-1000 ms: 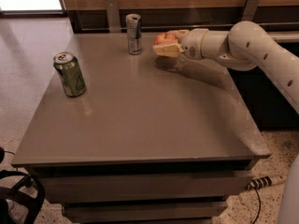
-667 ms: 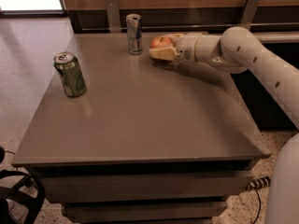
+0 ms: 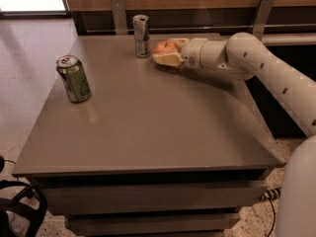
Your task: Move apple near redbull can
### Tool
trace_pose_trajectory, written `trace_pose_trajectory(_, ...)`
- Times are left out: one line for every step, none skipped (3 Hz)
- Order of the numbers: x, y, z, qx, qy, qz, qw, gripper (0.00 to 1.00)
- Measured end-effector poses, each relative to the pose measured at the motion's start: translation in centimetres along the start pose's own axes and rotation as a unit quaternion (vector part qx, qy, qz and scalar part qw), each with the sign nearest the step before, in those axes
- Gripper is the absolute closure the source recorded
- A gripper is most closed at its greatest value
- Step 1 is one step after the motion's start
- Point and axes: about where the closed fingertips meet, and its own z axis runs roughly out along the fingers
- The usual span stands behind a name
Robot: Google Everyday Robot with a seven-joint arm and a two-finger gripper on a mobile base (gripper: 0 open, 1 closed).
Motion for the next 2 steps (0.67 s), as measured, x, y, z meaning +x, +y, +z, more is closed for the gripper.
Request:
trace_pose_trajectory(-0.01, 0.16, 0.22, -0.002, 0.0, 0.0, 1.0, 0.45)
trace_pose_trajectory(-0.03, 0.35, 0.48, -0.004, -0.001, 0.0, 1.0, 0.2)
